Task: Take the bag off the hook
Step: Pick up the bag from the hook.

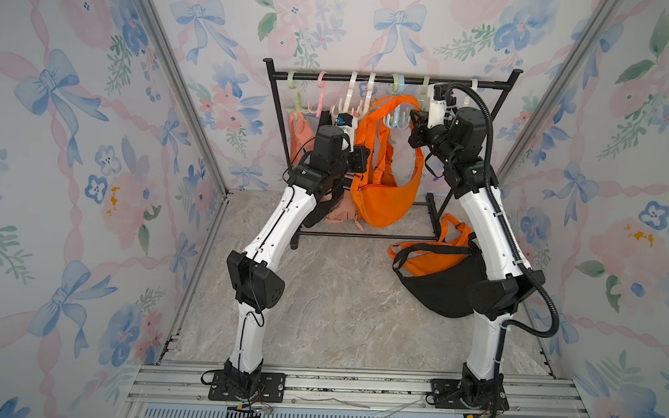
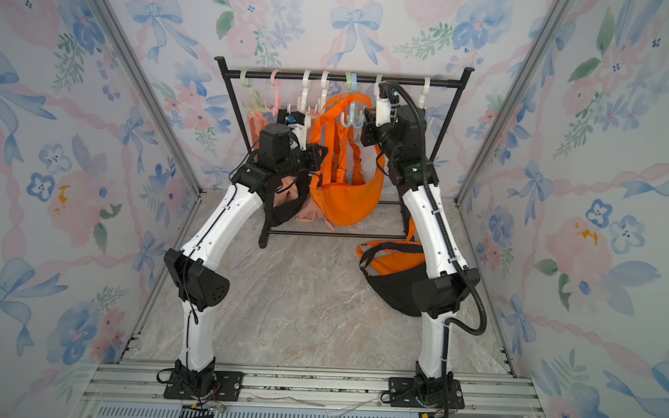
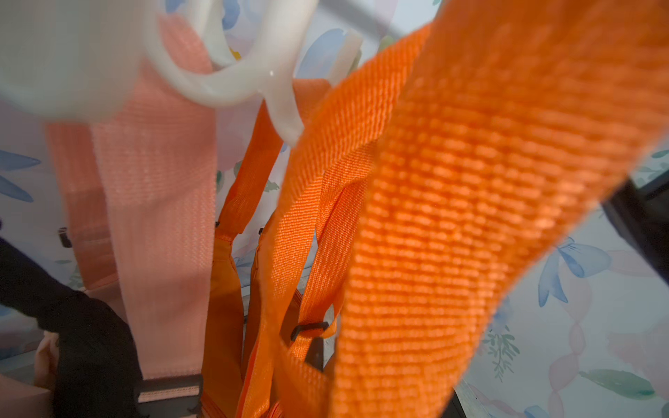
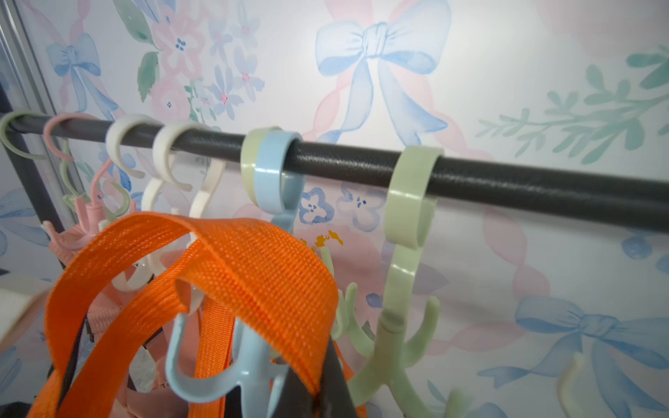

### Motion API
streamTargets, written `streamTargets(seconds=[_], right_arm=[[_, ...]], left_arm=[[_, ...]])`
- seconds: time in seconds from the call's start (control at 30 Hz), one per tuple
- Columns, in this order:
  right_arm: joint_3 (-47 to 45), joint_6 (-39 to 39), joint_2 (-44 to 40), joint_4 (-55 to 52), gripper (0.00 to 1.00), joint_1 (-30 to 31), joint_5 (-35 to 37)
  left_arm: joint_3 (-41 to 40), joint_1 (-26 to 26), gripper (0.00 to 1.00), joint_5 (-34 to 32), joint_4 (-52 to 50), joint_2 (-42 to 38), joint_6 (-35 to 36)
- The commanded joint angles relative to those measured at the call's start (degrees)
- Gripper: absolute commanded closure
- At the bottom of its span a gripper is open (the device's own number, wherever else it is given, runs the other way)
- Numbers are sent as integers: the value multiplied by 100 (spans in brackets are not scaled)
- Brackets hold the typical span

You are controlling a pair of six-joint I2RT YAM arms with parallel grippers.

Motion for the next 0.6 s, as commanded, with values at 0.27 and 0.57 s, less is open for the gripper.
streamTargets(seconds=[0.27, 0.57], right_arm=[[-3562, -81, -2892, 1275, 100, 115, 360], [-5439, -218, -4928, 664, 100, 321, 1106]], left_arm=[[-1129, -306, 90, -208, 42, -1169, 294], [-2601, -583, 90, -635, 128, -2221, 327]])
